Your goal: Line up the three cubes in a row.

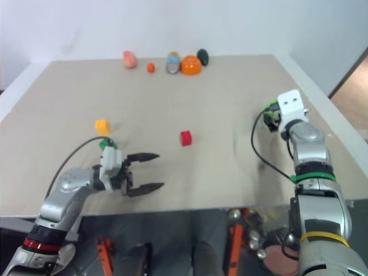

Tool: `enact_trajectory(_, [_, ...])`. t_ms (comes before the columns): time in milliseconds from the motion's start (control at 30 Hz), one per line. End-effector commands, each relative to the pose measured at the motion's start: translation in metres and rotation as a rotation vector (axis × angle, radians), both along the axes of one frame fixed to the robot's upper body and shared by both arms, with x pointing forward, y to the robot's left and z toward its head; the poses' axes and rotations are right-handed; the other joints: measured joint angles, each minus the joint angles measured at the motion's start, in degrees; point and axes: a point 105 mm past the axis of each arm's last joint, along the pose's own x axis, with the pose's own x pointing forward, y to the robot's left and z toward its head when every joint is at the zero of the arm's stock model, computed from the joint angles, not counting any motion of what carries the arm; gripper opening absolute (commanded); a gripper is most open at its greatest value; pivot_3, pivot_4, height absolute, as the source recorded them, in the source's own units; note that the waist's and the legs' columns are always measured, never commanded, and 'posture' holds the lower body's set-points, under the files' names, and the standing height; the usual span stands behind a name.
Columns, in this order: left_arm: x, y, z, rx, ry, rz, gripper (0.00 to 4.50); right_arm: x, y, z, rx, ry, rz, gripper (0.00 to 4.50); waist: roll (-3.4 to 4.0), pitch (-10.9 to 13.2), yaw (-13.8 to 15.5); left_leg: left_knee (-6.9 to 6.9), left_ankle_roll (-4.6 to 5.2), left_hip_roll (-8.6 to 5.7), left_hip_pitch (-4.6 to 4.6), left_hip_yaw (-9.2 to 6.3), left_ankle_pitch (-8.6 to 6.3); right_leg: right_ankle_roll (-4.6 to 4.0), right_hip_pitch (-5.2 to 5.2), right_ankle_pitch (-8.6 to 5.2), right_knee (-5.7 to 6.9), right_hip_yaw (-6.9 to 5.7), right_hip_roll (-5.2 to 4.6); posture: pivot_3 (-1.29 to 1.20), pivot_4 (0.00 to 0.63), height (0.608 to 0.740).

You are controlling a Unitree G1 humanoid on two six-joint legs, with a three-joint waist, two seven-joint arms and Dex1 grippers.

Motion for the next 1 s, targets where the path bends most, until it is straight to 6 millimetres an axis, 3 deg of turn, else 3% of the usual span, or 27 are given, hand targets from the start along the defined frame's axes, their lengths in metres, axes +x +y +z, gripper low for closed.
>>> enact_trajectory(33, [-0.004, -0.001, 0.01, -0.023, -0.032, -0.004, 4.5, 0.004, 0.008, 0.029, 0.039, -0.105, 0.035, 4.46, 0.0, 0.0, 0.0, 0.0, 0.0, 0.02, 0.0, 0.0, 0.0, -0.01, 0.0, 0.01, 0.0, 0.0, 0.02, 0.0, 0.15, 0.738])
enact_trajectory(267, [-0.003, -0.001, 0.011, -0.031, -0.028, 0.003, 4.5, 0.008, 0.015, 0.033, 0.06, -0.111, 0.045, 4.46, 0.0, 0.0, 0.0, 0.0, 0.0, 0.04, 0.0, 0.0, 0.0, -0.03, 0.0, 0.02, 0.0, 0.03, 0.06, 0.0, 0.15, 0.738])
enact_trajectory(400, [-0.003, 0.003, 0.012, -0.038, -0.024, 0.02, 4.5, 0.006, 0.021, 0.063, 0.104, -0.221, 0.071, 4.46, 0.01, 0.0, 0.0, -0.01, 0.0, 0.05, 0.0, 0.02, 0.0, -0.03, -0.02, 0.02, 0.0, 0.04, 0.07, 0.0, 0.15, 0.738])
enact_trajectory(533, [-0.002, 0.011, 0.014, -0.041, -0.007, 0.04, 4.5, -0.005, 0.065, 0.07, 0.056, -0.208, 0.322, 4.46, 0.04, 0.0, 0.0, -0.02, 0.05, 0.11, 0.02, 0.06, -0.03, -0.03, -0.05, 0.02, 0.0, 0.08, 0.13, 0.0, 0.15, 0.738])
enact_trajectory(600, [0.0, 0.019, 0.015, -0.03, -0.004, 0.067, 4.5, -0.02, 0.092, 0.06, -0.018, -0.169, 0.471, 4.46, 0.03, 0.0, 0.0, -0.05, 0.07, 0.23, 0.04, 0.04, -0.04, -0.04, -0.05, 0.02, 0.01, 0.05, 0.23, 0.0, 0.15, 0.738])
enact_trajectory(667, [0.003, 0.027, 0.014, -0.013, -0.006, 0.089, 4.5, -0.033, 0.106, 0.047, -0.036, -0.115, 0.54, 4.46, 0.04, 0.0, 0.0, -0.06, 0.12, 0.35, 0.06, 0.05, -0.08, 0.07, -0.03, 0.07, 0.01, -0.03, 0.32, 0.0, 0.15, 0.738])
enact_trajectory(767, [0.007, 0.039, 0.014, 0.014, -0.01, 0.112, 4.5, -0.055, 0.128, 0.013, -0.071, 0.009, 0.624, 4.46, 0.05, 0.0, 0.2, -0.06, 0.12, 0.35, 0.02, 0.05, -0.08, -0.12, -0.04, -0.03, 0.01, -0.05, 0.31, 0.0, 0.15, 0.738])
enact_trajectory(900, [0.01, 0.046, 0.013, 0.026, -0.011, 0.131, 4.5, -0.086, 0.158, -0.023, -0.012, 0.158, 0.729, 4.46, 0.05, 0.0, 0.2, -0.03, 0.12, 0.34, 0.0, 0.07, -0.08, -0.17, -0.05, -0.05, 0.0, -0.04, 0.29, 0.0, 0.15, 0.738])
enact_trajectory(1000, [0.01, 0.045, 0.012, 0.022, -0.005, 0.131, 4.5, -0.104, 0.181, -0.036, 0.008, 0.213, 0.785, 4.46, 0.04, 0.0, 0.0, -0.02, 0.12, 0.38, 0.05, 0.08, -0.08, -0.21, -0.06, -0.03, 0.02, -0.04, 0.32, 0.0, 0.15, 0.738])
